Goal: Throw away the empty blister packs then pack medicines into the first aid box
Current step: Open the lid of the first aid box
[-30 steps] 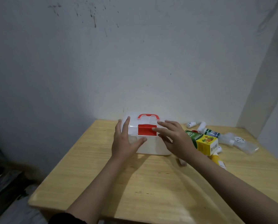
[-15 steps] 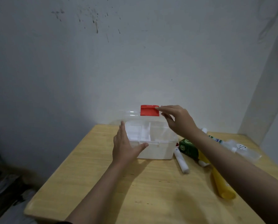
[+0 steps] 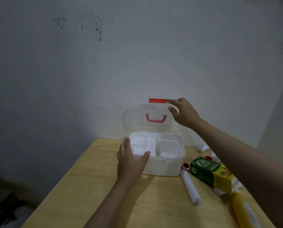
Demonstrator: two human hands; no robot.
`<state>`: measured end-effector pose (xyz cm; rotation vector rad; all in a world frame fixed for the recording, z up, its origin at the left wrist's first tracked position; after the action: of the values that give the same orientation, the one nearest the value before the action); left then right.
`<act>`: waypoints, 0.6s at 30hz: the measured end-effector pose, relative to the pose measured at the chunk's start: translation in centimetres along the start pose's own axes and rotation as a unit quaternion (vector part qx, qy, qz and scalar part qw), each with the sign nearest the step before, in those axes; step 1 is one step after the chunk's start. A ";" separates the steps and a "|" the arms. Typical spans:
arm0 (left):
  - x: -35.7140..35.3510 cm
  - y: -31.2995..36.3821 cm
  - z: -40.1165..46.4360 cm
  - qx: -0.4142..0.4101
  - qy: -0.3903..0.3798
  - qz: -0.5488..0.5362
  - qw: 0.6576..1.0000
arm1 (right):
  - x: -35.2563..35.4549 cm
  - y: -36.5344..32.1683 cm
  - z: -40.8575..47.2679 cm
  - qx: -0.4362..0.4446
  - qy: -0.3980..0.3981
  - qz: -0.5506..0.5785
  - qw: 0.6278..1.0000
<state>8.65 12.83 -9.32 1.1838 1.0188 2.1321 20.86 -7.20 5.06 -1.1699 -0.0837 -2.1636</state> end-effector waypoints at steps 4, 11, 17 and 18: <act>-0.2 -0.3 0.1 0.001 0.008 -0.019 1.000 | -0.9 1.1 0.0 -0.024 0.042 0.019 0.999; -0.1 -0.6 0.2 0.014 0.004 -0.040 0.999 | -0.3 1.1 -2.3 -0.022 0.020 -0.009 1.000; 0.1 -0.5 0.2 0.021 0.005 -0.050 0.999 | 2.6 1.7 -7.9 -0.011 -0.049 -0.024 0.998; 0.1 -0.6 0.1 0.022 0.004 -0.047 0.999 | 2.8 2.0 -9.5 -0.028 -0.089 -0.030 0.995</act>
<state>8.78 13.26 -9.70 1.1245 1.1089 2.0528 14.17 -13.58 1.04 -1.4086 -0.1380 -2.1218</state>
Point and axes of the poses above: each hand's wrist, its own z-axis towards the middle knuckle, its own x-axis out of the back of the hand, y = z × x, the point moved 6 cm from there along z, towards the middle knuckle, and after that the axes turned 7 degrees about x, right-handed, at the moved point
